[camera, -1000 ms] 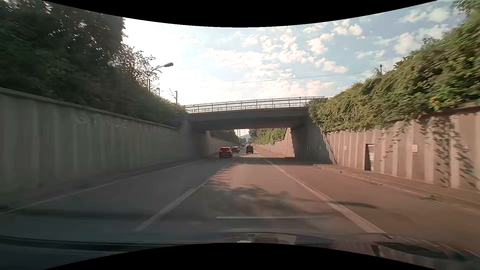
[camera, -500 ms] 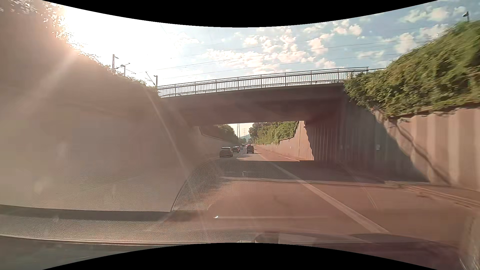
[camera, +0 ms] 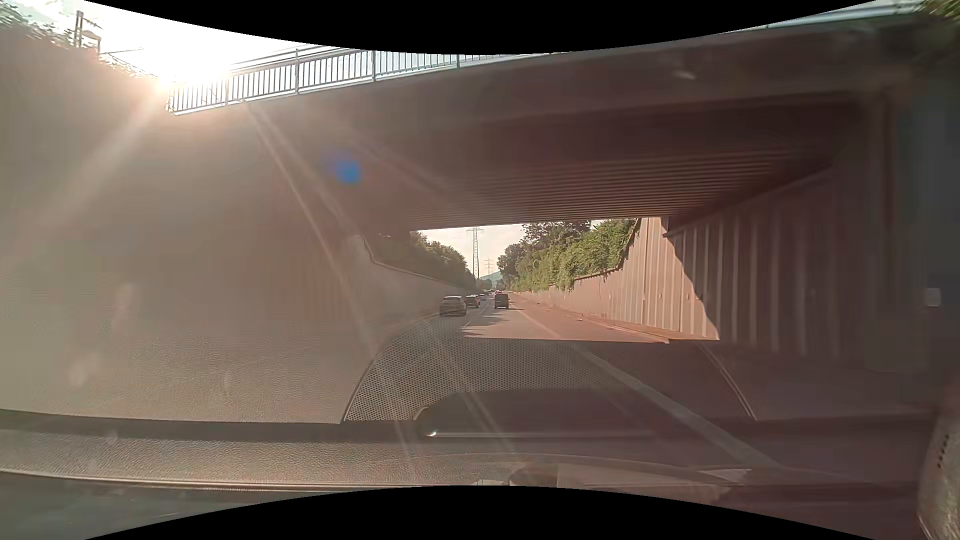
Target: Follow the waypoints while adhering to traffic rules and regulations
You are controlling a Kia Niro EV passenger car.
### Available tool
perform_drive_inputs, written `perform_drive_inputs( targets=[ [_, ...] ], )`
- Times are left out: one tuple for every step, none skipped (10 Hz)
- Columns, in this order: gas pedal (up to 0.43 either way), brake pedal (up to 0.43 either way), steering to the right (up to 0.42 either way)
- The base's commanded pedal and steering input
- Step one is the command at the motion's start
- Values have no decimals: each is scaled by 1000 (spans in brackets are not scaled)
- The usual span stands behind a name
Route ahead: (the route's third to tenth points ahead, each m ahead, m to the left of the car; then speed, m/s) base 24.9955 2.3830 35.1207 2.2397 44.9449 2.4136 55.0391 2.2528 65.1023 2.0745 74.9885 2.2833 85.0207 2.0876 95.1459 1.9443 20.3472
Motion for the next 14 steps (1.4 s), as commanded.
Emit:
perform_drive_inputs(
  targets=[
    [110,0,0],
    [110,0,0],
    [110,0,0],
    [110,0,0],
    [110,0,0],
    [110,0,0],
    [110,0,0],
    [110,0,0],
    [110,0,0],
    [118,0,0],
    [118,0,0],
    [118,0,0],
    [130,0,0],
    [130,0,0]
  ],
)
